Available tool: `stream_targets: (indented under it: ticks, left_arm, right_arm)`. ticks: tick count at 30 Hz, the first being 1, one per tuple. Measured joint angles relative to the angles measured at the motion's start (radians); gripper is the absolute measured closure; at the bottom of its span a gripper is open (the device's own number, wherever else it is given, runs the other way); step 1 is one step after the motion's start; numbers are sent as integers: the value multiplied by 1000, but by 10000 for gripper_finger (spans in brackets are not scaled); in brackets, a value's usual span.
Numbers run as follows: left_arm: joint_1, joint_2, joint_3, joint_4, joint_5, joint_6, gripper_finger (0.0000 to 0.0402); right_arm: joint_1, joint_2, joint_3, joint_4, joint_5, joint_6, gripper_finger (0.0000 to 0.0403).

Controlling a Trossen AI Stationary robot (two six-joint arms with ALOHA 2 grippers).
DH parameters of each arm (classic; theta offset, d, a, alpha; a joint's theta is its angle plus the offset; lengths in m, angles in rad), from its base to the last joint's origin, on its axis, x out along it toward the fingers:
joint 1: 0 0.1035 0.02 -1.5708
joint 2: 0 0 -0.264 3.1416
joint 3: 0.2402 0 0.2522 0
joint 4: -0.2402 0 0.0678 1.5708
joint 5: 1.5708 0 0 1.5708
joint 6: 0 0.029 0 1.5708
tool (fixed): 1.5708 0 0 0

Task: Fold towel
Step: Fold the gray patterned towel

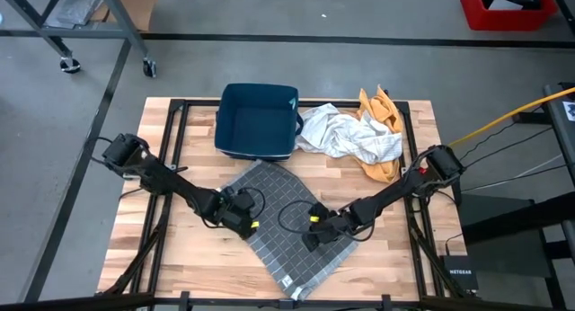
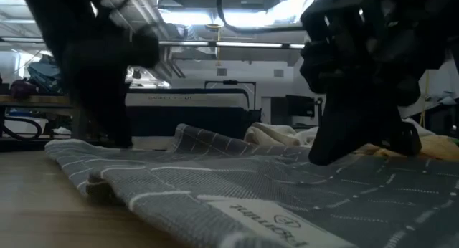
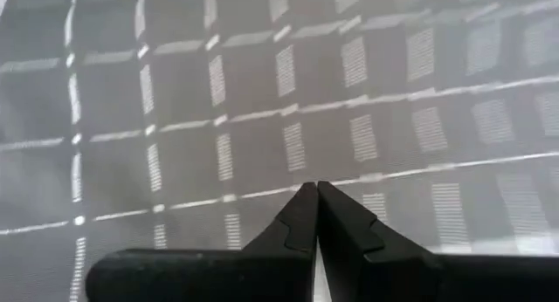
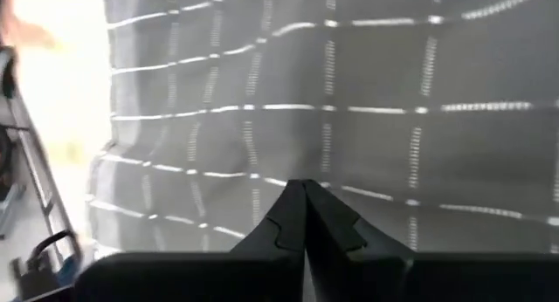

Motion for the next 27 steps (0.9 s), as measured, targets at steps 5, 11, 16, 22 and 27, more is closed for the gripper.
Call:
stream_targets:
  ticks: [5,11,16,22,27]
  left_arm:
    - [-19,-57,27,15,-1,26,400]
    - [-49,-38,28,51,-3,-47,399]
    - [-61,6,28,101,-4,-58,399]
    - [-53,65,28,85,-10,-59,399]
    - [-28,94,19,38,-15,-55,399]
  right_arm:
    - [0,-32,1,-4,11,-66,400]
    - [-1,-42,2,-117,53,-91,399]
    - [-1,-42,2,-269,54,-63,398]
    - [-1,-39,5,-296,43,-18,398]
    - [-1,-35,2,-245,27,-14,398]
